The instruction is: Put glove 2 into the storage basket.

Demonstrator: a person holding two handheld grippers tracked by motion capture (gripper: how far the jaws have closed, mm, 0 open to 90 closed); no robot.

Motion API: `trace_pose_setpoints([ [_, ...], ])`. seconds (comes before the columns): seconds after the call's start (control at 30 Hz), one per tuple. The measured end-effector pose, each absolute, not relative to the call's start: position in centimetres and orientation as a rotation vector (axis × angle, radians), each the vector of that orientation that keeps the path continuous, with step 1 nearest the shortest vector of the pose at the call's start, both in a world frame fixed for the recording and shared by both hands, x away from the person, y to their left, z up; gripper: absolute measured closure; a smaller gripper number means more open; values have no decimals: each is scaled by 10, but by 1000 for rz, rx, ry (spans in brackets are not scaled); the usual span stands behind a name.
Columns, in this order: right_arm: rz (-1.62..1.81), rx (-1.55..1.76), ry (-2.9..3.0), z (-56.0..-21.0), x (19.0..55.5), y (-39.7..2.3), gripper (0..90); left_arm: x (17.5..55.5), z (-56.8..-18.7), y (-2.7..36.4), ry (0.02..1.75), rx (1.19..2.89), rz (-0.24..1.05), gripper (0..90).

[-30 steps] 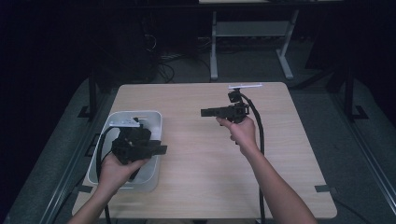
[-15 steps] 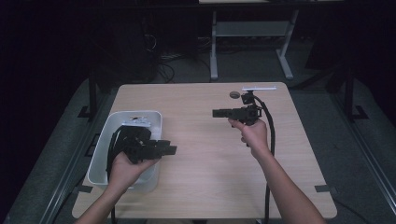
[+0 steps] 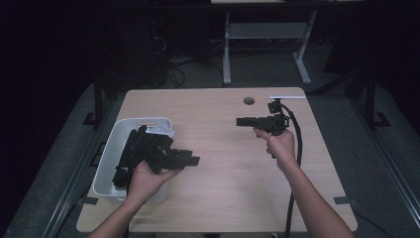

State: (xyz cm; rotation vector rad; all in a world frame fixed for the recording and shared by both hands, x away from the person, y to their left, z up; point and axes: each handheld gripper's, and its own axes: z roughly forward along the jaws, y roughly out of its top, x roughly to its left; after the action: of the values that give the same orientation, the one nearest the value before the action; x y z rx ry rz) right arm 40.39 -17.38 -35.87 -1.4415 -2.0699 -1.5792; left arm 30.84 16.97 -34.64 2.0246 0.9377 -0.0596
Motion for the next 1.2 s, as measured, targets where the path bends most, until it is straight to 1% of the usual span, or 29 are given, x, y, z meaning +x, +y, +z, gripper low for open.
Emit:
trace_pose_setpoints([
  [0.47, -1588, -1477, -2056, -367, 398, -200, 469, 309, -350, 151, 916, 2026, -79, 495],
  [1.2, -1581, -1527, -2034, -380, 381, -231, 466, 306, -365, 118, 885, 2035, -115, 477],
])
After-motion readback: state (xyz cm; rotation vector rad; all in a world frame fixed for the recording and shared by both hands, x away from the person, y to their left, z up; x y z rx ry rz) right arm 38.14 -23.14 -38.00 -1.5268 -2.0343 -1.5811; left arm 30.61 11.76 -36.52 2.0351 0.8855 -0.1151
